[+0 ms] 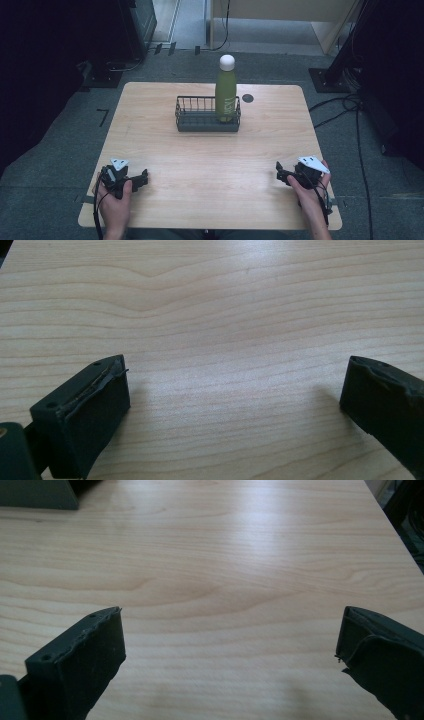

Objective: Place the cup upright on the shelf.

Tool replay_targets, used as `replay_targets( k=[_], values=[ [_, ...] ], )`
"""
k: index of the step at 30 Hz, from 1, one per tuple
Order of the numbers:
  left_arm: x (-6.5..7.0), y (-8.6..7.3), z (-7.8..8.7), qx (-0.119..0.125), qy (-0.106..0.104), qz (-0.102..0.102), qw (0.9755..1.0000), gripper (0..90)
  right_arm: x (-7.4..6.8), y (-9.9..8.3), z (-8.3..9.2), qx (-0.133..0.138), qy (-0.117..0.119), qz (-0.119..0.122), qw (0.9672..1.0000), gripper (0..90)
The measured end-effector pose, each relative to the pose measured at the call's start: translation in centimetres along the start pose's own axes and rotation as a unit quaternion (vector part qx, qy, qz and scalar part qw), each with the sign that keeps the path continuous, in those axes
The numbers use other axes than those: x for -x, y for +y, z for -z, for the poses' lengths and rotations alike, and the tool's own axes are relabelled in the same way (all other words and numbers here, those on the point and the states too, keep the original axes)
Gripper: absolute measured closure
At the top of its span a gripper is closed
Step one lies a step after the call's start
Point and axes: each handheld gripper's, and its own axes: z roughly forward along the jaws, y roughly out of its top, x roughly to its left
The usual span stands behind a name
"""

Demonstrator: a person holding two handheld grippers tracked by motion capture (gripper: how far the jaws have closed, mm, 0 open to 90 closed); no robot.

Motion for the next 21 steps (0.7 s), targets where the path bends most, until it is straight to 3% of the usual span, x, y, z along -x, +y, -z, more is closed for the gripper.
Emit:
replay_targets(
  k=[16, 21],
  values=[
    [0.0, 0.0, 0.0, 0.000, 0.000, 0.000, 1.0000, 0.0, 2.9, -1.8, 1.7, -0.015, -0.031, -0.004, 0.9994, 0.0],
    [0.0, 0.0, 0.0, 0.001, 0.000, 0.001, 1.0000, 0.0, 3.8, -2.3, 2.3, -0.034, -0.044, 0.004, 0.9984, 0.0]
  ],
)
